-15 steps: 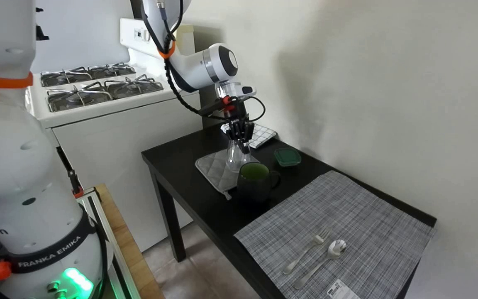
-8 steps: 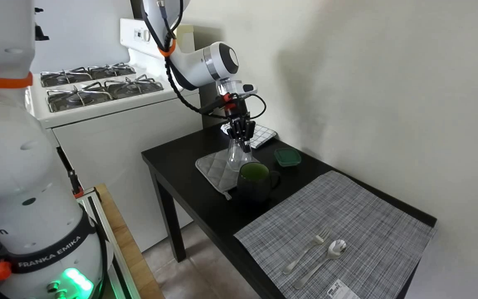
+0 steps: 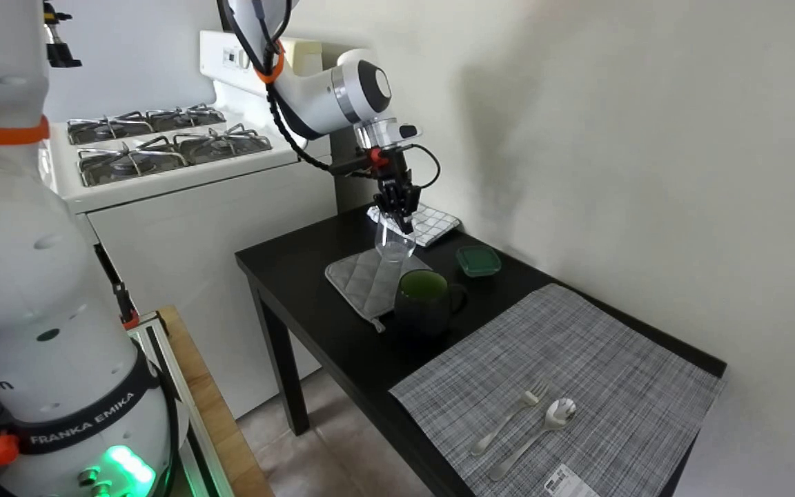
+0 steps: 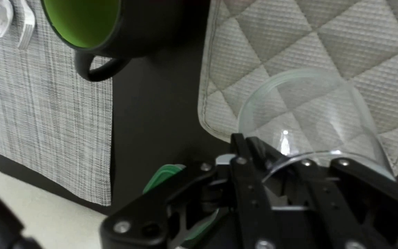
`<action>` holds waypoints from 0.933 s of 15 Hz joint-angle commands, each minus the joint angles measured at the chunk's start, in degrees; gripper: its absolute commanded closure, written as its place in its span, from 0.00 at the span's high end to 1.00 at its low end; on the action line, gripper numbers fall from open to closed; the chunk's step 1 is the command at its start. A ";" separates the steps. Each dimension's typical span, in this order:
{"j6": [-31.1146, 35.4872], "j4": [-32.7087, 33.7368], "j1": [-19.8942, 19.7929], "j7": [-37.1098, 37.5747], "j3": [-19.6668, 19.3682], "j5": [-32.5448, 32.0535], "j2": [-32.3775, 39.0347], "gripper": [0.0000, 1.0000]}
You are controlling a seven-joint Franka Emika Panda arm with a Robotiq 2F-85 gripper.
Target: Correctly position the glass on the mat
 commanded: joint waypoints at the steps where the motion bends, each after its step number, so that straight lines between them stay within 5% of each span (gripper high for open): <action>1: 4.78 -4.06 -0.60 -3.05 0.58 4.87 -2.36 0.02; 11: 7.57 -6.75 0.28 -4.61 -0.81 7.72 -2.01 0.03; 12: 7.56 -6.81 0.29 -4.61 -0.83 7.69 -2.00 0.10; 13: 7.51 -6.82 0.34 -4.66 -0.86 7.54 -2.02 0.34; 14: 7.54 -6.86 0.34 -4.77 -0.83 7.56 -2.09 0.35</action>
